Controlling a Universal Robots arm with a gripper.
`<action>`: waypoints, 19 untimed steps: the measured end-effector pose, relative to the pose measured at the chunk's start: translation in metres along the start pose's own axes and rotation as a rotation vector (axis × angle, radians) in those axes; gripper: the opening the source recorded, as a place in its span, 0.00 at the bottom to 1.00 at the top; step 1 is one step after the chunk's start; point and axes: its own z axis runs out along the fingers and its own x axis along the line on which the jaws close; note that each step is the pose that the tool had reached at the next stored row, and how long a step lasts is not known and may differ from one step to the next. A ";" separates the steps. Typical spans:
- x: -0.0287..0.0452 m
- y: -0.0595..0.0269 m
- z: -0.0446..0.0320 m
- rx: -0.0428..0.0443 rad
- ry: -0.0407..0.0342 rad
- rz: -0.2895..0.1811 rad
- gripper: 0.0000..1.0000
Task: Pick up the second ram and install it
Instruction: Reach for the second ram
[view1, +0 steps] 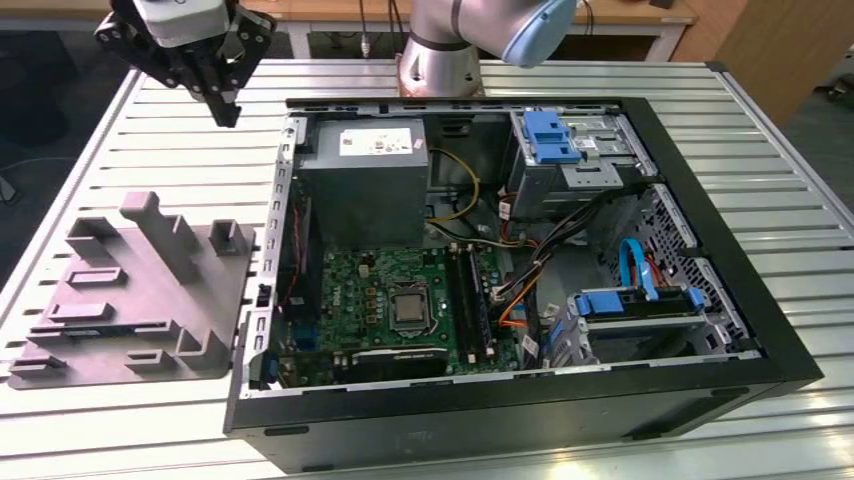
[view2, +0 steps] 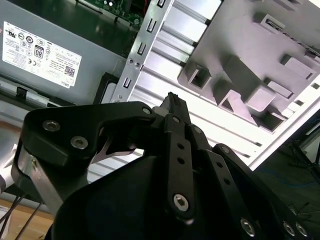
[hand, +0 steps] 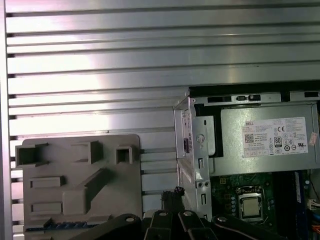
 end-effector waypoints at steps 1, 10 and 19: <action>0.0019 -0.0004 -0.0001 0.0000 -0.0001 0.000 0.10; 0.0251 -0.0037 -0.0006 -0.0002 -0.0004 0.000 0.10; 0.0517 -0.0058 -0.0015 0.0000 -0.0002 0.000 0.10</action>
